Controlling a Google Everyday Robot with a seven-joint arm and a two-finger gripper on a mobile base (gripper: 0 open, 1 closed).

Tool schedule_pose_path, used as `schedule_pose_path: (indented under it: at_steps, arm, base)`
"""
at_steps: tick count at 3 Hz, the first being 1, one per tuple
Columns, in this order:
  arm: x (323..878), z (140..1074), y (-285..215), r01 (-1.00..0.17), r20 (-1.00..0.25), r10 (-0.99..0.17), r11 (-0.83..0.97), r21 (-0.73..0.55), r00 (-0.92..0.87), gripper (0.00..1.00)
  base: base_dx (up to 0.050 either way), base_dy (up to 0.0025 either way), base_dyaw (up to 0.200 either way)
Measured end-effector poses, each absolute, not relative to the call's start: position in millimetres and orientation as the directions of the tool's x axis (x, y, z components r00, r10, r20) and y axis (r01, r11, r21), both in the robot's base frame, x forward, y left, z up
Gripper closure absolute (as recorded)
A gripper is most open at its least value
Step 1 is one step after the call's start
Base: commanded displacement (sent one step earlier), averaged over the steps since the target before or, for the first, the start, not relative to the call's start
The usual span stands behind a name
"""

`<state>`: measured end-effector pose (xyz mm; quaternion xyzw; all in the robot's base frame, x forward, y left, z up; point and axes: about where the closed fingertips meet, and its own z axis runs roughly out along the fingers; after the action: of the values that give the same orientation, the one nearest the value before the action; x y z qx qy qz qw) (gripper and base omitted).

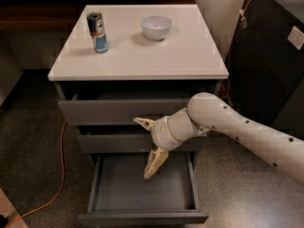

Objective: Place redbull can into bottom drawer

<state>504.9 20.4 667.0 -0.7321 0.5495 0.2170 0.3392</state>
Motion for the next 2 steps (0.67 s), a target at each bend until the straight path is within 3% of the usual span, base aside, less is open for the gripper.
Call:
schedule_pose_path:
  at_steps: [2]
  arm:
    - [505, 683, 29, -0.960, -0.699, -0.660, -0.143, -0.242, 0.275, 0.00]
  base:
    - [0.000, 0.00000, 0.000]
